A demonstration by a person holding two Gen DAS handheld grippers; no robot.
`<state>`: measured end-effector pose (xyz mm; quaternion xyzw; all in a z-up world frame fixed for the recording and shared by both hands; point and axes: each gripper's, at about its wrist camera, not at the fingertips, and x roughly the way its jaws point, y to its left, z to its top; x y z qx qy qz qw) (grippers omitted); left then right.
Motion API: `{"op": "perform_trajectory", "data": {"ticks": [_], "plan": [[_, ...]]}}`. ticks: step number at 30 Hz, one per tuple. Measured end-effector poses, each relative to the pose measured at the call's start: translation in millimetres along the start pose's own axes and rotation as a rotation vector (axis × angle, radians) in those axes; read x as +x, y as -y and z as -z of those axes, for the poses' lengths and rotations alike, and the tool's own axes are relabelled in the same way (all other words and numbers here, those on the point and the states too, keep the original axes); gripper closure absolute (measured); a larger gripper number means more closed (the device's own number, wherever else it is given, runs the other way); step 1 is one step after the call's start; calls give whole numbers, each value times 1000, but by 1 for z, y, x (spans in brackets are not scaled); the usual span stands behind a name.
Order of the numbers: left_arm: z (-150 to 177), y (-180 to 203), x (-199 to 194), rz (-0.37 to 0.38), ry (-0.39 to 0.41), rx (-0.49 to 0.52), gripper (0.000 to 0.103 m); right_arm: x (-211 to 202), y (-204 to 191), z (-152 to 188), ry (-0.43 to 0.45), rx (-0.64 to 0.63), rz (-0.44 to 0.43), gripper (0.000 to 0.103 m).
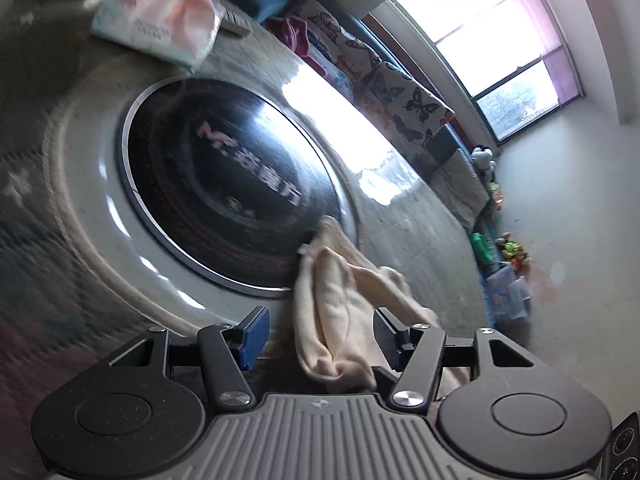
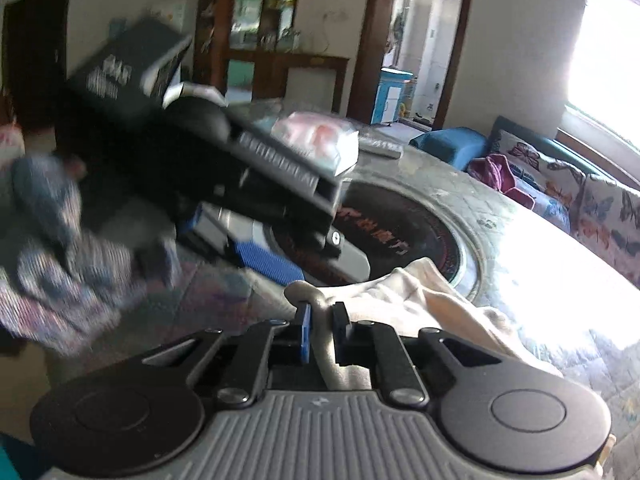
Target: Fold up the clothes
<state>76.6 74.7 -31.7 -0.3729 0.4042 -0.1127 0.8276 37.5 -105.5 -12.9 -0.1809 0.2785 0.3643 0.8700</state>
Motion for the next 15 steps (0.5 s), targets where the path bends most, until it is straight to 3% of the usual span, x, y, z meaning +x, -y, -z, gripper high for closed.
{"op": "perform_trajectory", "data": {"ticks": [10, 15], "plan": [[5, 4, 24, 64, -48, -73, 44, -28, 7, 7, 56, 51, -32, 96], [8, -7, 28, 88, -59, -122, 61, -38, 7, 12, 72, 61, -69, 96]]}}
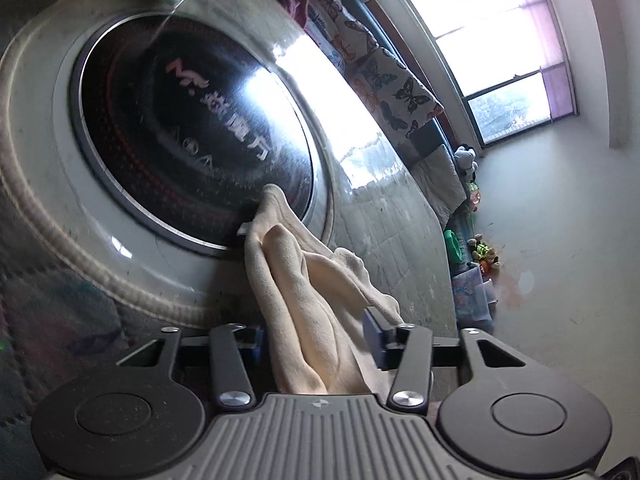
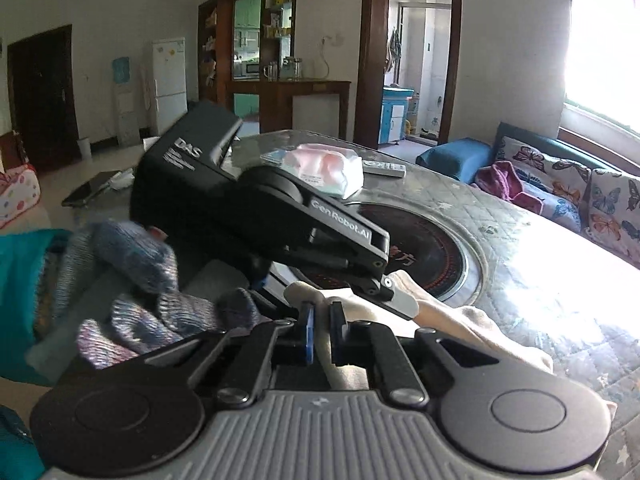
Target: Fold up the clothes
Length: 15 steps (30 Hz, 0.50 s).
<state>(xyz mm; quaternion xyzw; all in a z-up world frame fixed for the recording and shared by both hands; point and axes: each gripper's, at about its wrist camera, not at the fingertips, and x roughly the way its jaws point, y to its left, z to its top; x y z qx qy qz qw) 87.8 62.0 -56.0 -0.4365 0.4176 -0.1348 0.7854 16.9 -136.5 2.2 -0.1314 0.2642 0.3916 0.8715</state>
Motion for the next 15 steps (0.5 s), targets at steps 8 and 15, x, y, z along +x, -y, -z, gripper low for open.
{"op": "perform_trajectory", "data": {"ticks": [8, 15], "plan": [[-1, -12, 4, 7, -4, -42, 79, -7, -2, 6, 15, -5, -37, 99], [0, -14, 4, -18, 2, -15, 85, -22, 18, 12, 0, 48, 34, 93]]}}
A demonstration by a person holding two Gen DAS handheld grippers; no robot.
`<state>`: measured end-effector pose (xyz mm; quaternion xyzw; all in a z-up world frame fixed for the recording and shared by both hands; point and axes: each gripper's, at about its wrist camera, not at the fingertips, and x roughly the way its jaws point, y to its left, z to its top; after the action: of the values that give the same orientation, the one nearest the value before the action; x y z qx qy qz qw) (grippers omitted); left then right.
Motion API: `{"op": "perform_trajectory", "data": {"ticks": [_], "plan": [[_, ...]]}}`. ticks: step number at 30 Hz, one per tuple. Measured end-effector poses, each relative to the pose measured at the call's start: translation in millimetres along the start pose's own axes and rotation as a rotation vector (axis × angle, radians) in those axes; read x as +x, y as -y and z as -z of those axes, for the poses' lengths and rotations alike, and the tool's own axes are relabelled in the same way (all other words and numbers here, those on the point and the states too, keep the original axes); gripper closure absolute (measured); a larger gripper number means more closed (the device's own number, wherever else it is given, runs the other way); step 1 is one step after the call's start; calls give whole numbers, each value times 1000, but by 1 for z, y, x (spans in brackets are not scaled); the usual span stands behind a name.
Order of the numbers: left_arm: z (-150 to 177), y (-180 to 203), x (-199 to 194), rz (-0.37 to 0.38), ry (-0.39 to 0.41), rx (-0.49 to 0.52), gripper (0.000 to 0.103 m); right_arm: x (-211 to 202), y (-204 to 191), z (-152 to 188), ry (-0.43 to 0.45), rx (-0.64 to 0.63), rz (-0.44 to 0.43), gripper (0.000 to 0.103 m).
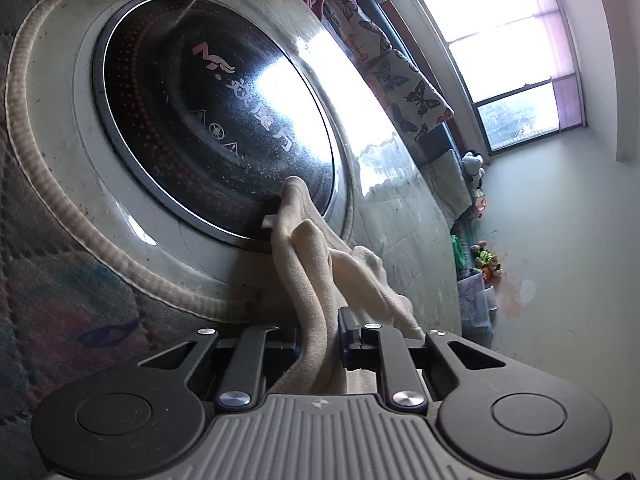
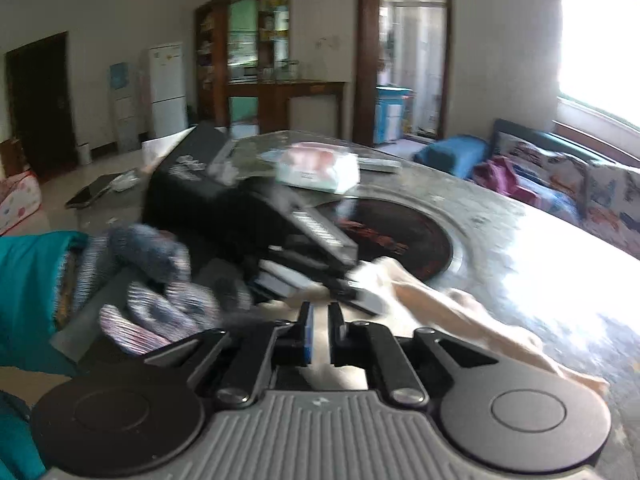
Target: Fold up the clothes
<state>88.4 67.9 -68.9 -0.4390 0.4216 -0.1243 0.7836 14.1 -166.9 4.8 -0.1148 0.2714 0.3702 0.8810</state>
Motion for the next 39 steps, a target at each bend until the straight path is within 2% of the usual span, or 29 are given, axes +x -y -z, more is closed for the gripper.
{"op": "perform_trajectory", "data": {"ticks": [4, 6, 7, 10, 12, 16, 22, 26, 28, 29, 33, 39], "plan": [[1, 4, -1, -7, 12, 39, 85, -15, 36, 12, -12, 95, 119, 91], [2, 10, -1, -19, 21, 76, 85, -23, 60, 21, -18, 162, 198, 85], [3, 12, -1, -26, 25, 94, 85, -27, 74, 27, -22, 210, 240, 85], [8, 21, 1, -46, 34, 145, 85, -38, 111, 45, -22, 323, 321, 83], [9, 25, 2, -56, 39, 167, 85, -39, 131, 55, -23, 388, 347, 77], [13, 32, 4, -84, 48, 213, 85, -37, 160, 76, -24, 497, 359, 69], [21, 43, 2, -131, 65, 296, 85, -29, 179, 97, 9, 636, 305, 68], [26, 49, 3, -159, 76, 350, 85, -28, 179, 98, 35, 649, 288, 68], [26, 52, 4, -165, 80, 369, 85, -26, 178, 96, 34, 639, 282, 79], [26, 55, 4, -166, 82, 376, 85, -25, 177, 95, 33, 646, 275, 89], [27, 64, 4, -166, 88, 407, 87, -35, 174, 95, 64, 664, 272, 92], [32, 87, 13, -146, 81, 468, 88, -61, 170, 85, 117, 632, 318, 93]]}}
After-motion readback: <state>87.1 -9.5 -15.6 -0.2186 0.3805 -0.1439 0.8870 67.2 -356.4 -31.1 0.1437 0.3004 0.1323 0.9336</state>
